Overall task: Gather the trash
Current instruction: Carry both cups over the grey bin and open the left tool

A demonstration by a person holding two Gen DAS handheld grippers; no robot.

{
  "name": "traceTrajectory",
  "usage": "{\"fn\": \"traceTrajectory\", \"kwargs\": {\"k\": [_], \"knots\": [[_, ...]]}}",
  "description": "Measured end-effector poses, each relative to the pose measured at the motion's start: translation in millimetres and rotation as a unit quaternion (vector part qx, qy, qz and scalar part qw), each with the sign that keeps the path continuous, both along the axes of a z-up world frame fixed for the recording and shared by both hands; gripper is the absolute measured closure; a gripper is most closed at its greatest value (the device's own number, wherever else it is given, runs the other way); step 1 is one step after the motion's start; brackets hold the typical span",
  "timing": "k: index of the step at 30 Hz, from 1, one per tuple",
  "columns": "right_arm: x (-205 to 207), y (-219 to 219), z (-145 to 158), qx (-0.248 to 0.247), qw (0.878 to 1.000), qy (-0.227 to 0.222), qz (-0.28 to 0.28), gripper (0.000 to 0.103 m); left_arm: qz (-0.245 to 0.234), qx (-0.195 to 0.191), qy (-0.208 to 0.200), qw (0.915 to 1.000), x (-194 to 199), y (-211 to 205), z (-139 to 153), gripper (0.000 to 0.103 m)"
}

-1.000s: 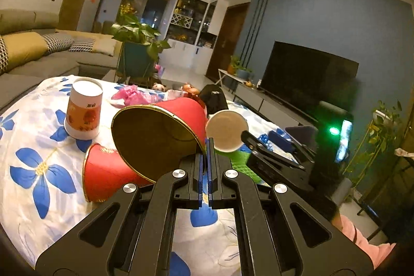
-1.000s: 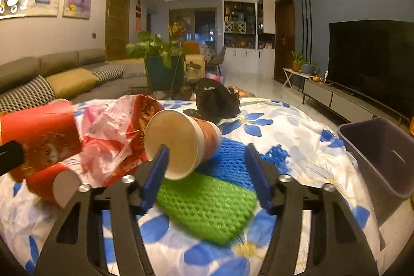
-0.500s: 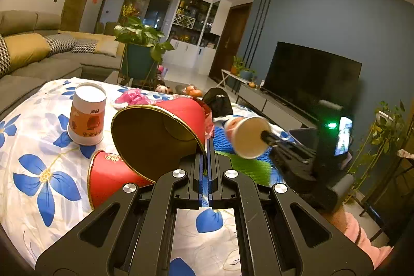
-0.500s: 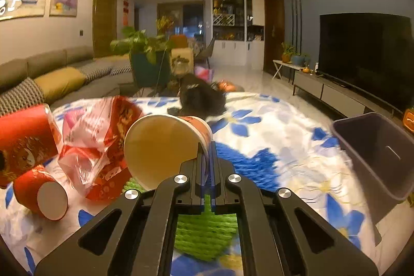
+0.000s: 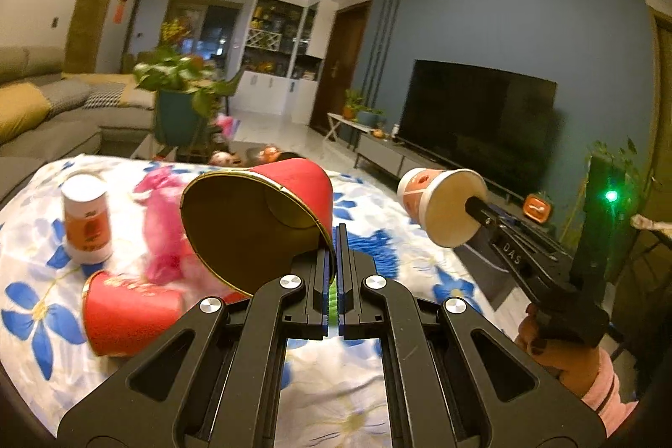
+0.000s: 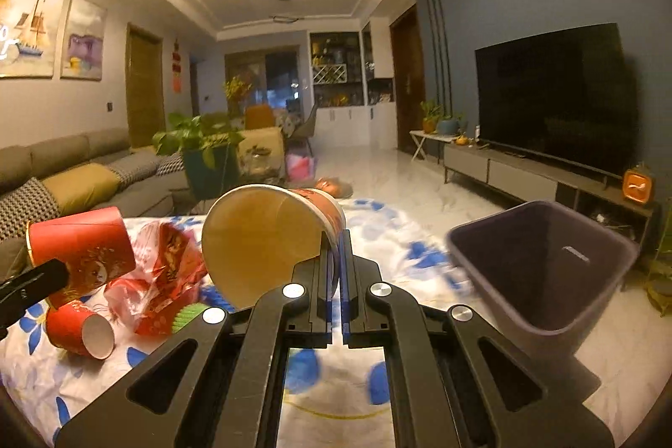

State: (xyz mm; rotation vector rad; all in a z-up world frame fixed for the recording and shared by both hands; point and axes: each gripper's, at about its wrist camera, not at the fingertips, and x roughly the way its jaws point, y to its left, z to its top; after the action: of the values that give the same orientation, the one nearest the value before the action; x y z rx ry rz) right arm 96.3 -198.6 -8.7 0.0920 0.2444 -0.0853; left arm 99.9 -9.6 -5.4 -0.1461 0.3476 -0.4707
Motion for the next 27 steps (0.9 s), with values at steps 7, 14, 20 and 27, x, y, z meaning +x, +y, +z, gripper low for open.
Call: {"fn": "traceTrajectory", "kwargs": {"k": [7, 14, 20, 27], "knots": [[-29, -55, 15, -0.002, 0.998, -0.029, -0.062, 0.099, -0.059, 0.018, -0.03, 0.9976, 6, -57, 25, 0.101], [-42, -119, 22, -0.001, 0.989, -0.044, -0.141, 0.099, -0.125, 0.032, -0.05, 0.9904, 24, -136, 40, 0.101], [-46, -165, 19, -0.003, 0.982, -0.04, -0.187, 0.099, -0.172, 0.03, -0.05, 0.9833, 38, -201, 36, 0.101], [-39, -189, 11, -0.004, 0.978, -0.035, -0.206, 0.099, -0.197, 0.036, -0.029, 0.9792, 62, -259, 18, 0.101]]}}
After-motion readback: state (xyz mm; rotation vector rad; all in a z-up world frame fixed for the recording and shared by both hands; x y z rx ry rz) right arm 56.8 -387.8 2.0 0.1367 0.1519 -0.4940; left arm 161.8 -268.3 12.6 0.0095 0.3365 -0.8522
